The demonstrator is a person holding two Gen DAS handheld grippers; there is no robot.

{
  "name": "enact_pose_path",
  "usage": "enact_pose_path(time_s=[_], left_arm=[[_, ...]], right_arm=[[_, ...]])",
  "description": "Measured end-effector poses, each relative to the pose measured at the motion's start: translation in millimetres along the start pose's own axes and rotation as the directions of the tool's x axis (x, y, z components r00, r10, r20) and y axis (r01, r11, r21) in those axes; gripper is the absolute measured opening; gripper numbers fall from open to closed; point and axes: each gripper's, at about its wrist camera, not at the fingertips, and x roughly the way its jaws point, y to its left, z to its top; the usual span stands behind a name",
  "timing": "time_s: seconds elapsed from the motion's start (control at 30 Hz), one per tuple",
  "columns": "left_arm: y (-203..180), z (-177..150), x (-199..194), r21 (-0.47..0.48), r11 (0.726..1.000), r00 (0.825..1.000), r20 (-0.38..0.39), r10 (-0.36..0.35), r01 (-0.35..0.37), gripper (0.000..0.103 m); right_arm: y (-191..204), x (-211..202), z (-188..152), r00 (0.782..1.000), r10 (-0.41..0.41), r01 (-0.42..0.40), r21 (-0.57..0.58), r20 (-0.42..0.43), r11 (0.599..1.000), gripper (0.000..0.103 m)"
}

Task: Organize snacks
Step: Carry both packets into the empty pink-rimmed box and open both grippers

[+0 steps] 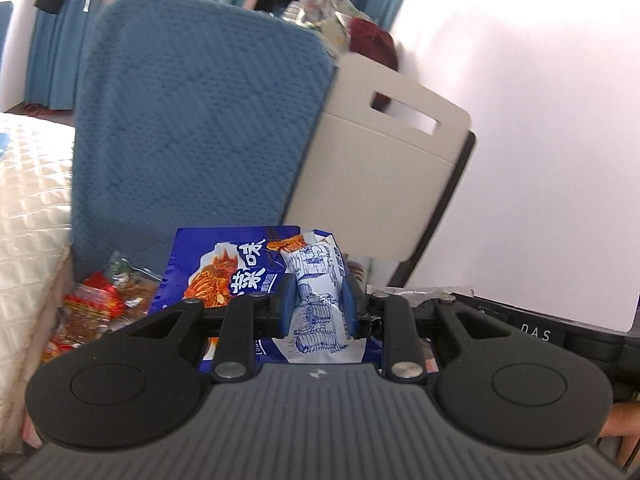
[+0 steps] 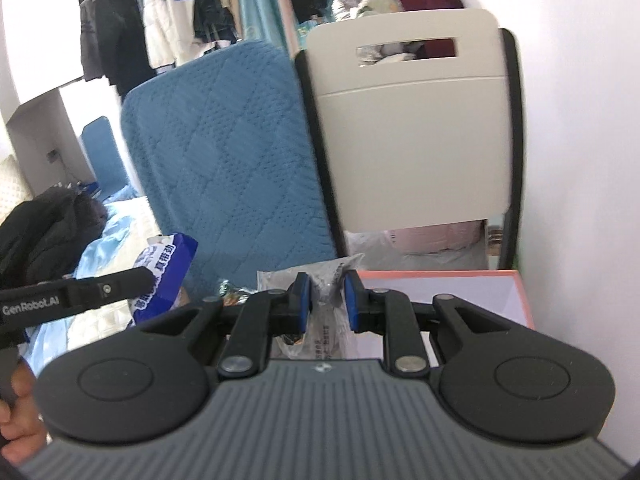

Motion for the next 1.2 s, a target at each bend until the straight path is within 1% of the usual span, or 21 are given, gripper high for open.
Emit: enact_pose_path(time_s=[0.13,0.37,0.57,0.73,0.83,1.0,1.2], left_arm=[[-20,-11,20,0.015,1.000,0.999,-0.036,-0.022,0.023,0.029],[-42,-37,67,0.025,0.998,0.992,-0.119,-0.047,0.050,0.029],[-52,-62,111,0.022,0.998,0.976,-0.208,-0.058,0.064,0.029],[-55,-79,147,0.020,0.997,0.958,-0.278,-0.065,0.073,0.029],[-54,-85,163,0.021,0.998,0.951,-0.304,-0.056,0.065,0.029],[-56,-99,182,0.045,0.997,0.936,-0.349,-0.038,0.058,0.029],[-58,-110,197,0.062,0.997,0.924,-0.382,-0.024,0.052,0.029]], right_arm=[[-20,-2,-5,1.000,-0.027,0.027,0.019,-0.012,0.999,0.022],[-62,10,-25,0.994,-0.080,0.084,0.053,-0.077,0.995,0.022],[-93,31,-50,0.981,-0.117,0.132,0.091,-0.152,0.987,0.022],[-114,51,-70,0.967,-0.133,0.160,0.112,-0.216,0.981,0.022],[-123,66,-80,0.958,-0.142,0.174,0.112,-0.248,0.978,0.022],[-136,90,-97,0.943,-0.139,0.184,0.127,-0.302,0.975,0.022],[-150,108,-114,0.928,-0.130,0.192,0.148,-0.350,0.970,0.022]])
